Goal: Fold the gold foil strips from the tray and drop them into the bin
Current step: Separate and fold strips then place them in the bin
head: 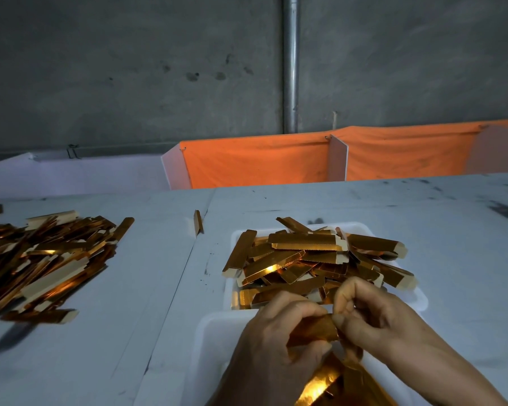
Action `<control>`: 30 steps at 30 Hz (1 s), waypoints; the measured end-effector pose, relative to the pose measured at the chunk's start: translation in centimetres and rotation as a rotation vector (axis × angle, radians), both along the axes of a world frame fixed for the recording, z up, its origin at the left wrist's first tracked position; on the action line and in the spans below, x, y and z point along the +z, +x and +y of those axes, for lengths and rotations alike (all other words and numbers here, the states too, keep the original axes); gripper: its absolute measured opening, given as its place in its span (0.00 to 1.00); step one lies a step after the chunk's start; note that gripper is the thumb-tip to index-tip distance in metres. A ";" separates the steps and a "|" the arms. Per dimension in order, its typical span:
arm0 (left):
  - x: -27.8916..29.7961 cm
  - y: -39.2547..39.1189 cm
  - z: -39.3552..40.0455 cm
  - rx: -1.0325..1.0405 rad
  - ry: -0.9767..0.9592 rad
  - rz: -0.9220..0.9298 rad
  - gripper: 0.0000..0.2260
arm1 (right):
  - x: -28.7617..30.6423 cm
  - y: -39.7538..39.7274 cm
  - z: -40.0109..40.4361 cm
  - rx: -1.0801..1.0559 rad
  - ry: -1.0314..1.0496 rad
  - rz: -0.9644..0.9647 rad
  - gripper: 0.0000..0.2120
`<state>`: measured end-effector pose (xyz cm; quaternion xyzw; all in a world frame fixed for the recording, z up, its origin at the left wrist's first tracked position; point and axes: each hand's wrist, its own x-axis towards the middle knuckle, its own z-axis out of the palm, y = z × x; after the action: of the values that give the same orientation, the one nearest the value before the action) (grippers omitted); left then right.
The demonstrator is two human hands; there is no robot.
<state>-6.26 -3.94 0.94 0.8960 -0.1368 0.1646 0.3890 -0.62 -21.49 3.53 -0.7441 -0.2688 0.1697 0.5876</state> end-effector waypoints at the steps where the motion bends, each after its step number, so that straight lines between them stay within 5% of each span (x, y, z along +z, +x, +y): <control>1: 0.0 0.0 0.0 0.005 -0.022 -0.007 0.16 | 0.1 0.0 0.0 0.011 0.051 0.042 0.11; 4: 0.1 -0.1 0.1 0.003 -0.065 -0.012 0.15 | 0.2 0.3 0.0 0.028 0.154 0.121 0.02; 30: -0.1 0.0 0.4 -0.009 0.011 -0.055 0.17 | -0.5 0.3 0.4 -0.059 0.186 0.330 0.05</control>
<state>-6.25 -3.52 0.82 0.8926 -0.1525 0.1867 0.3809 -0.28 -21.11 3.06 -0.6562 -0.1612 0.2466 0.6947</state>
